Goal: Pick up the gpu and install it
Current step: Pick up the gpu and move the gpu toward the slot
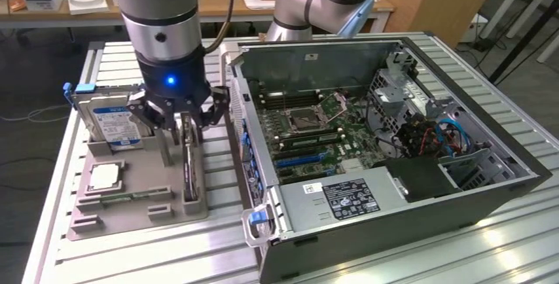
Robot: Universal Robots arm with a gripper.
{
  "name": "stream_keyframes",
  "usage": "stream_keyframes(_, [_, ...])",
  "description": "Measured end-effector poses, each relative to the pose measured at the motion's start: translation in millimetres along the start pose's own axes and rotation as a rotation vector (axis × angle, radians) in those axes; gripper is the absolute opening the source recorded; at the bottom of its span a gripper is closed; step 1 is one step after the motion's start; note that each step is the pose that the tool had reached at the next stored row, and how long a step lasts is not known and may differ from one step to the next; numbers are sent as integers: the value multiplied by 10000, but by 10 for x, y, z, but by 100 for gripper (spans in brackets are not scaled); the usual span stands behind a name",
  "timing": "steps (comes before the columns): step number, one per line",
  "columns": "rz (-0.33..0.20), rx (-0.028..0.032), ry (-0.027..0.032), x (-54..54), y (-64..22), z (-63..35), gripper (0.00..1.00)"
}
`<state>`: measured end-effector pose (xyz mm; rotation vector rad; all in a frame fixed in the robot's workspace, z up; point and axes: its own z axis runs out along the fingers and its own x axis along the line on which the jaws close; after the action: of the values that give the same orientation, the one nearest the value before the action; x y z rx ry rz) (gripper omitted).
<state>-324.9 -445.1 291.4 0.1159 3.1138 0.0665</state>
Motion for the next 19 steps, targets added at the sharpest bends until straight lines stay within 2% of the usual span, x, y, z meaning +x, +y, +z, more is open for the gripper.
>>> stream_keyframes(19, [-134, -19, 8, 46, -18, 344, 43])
